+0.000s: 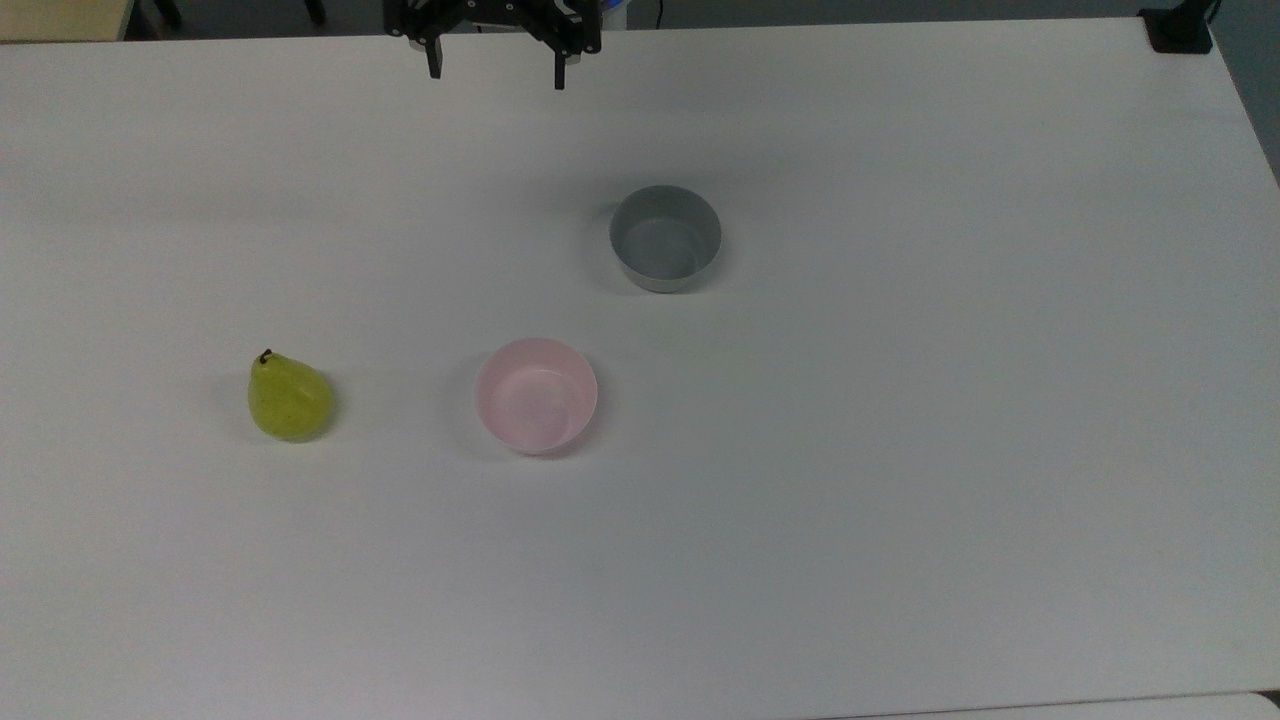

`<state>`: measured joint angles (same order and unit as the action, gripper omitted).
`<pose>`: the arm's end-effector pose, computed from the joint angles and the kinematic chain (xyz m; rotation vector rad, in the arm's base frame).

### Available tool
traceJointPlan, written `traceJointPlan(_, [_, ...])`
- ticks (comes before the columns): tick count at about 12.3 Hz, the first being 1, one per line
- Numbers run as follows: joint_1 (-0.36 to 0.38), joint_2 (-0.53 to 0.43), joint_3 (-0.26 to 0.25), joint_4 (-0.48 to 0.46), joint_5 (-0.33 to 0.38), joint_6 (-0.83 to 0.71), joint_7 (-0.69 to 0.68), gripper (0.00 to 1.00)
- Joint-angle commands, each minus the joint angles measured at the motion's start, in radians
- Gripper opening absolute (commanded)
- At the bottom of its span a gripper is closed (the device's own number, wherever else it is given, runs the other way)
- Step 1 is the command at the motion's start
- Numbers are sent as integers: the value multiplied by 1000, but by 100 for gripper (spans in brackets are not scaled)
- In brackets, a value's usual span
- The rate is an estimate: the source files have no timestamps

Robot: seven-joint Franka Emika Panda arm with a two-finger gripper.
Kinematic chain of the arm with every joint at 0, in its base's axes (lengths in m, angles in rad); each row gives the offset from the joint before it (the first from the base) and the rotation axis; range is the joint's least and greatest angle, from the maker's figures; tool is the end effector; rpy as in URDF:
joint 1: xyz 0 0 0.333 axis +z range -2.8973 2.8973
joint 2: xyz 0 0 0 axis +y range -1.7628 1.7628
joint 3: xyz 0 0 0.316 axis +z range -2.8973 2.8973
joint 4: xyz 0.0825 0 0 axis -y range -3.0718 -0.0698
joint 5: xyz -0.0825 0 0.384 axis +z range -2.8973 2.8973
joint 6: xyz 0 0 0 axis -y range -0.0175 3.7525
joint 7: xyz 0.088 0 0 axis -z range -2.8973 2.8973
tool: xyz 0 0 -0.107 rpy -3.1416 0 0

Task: Place the pear in the bowl
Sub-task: 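Move the open gripper over the yellow-green pear and lower it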

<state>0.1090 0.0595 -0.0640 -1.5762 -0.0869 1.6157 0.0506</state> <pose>0.5753 0.0180 0.5927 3.0501 -0.0012 -0.0237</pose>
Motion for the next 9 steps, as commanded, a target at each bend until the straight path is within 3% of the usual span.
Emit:
traceJointPlan(1, [9,-26,-10,-28,15,10,15,100])
traceJointPlan(9, [6,-9,-11,-24,15,21,3,100])
